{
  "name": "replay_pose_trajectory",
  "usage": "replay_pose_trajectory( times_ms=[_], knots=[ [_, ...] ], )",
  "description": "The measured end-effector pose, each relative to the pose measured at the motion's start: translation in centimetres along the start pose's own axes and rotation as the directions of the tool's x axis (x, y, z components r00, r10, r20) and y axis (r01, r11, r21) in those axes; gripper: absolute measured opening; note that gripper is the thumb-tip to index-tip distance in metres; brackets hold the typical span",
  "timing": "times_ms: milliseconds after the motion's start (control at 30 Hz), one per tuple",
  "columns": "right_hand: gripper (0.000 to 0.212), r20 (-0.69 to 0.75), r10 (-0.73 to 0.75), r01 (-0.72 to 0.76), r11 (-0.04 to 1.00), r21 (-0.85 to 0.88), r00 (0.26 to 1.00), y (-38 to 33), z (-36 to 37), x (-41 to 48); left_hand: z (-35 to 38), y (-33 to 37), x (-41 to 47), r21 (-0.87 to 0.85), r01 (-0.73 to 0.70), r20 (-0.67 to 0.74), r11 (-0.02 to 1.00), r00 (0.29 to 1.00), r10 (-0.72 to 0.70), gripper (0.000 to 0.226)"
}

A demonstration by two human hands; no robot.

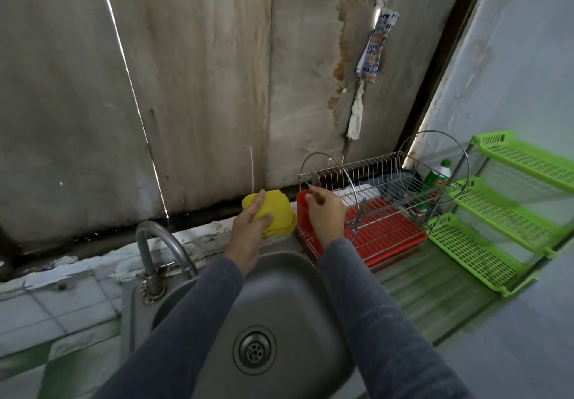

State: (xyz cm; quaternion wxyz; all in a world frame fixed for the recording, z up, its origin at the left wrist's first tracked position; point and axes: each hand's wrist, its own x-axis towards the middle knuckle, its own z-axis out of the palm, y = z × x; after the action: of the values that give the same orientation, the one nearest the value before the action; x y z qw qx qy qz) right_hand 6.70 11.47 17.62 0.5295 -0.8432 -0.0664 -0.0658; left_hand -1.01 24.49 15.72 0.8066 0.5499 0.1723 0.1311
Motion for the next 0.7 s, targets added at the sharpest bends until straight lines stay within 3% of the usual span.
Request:
replay_pose_trajectory(
  times_ms=[167,400,700],
  knots=[
    [0.030,0.008,-0.072,0.073,0.990,-0.117,0.997,-0.3,-0.8,-1.5,-1.2,-1.3,-2.1,0.006,-0.009,-0.024,1.000,1.000,0.009,0.058],
    [0.020,-0.008,-0.089,0.088,0.989,-0.121,0.996,0.2,-0.7,-5.1,-3.7,-2.9,-6.4,-0.004,-0.058,-0.039,0.998,0.998,0.058,0.059],
    [0.025,0.160,-0.244,0.278,0.928,-0.247,0.957,1.1,2.5,-13.3,-9.2,-4.3,-13.1,0.097,-0.051,-0.051,0.994,0.997,0.056,0.056]
  ],
)
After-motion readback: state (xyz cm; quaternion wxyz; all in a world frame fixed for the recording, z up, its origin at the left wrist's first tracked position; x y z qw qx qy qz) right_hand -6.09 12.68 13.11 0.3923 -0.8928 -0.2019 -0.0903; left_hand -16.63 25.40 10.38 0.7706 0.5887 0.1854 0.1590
